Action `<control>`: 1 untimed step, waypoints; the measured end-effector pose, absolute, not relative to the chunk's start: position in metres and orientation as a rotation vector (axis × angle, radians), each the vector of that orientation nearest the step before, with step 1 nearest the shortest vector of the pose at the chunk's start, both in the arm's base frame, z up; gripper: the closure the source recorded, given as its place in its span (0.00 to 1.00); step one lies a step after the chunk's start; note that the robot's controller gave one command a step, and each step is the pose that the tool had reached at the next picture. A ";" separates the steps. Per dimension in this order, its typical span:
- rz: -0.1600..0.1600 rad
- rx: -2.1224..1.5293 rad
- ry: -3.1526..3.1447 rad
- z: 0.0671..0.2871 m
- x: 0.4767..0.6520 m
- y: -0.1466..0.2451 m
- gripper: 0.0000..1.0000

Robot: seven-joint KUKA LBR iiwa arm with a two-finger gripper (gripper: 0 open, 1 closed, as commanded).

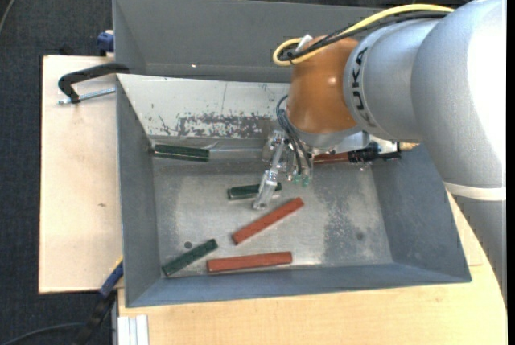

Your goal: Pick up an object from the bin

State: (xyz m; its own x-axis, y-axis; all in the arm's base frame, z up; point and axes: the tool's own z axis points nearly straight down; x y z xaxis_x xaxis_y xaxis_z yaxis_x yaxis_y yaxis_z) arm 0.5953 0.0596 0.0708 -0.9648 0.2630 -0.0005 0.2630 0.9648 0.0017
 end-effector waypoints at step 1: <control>0.003 0.417 3.113 0.071 0.595 0.060 1.00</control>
Offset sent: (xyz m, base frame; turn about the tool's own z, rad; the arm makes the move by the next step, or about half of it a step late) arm 0.0000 0.0000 0.0000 0.0000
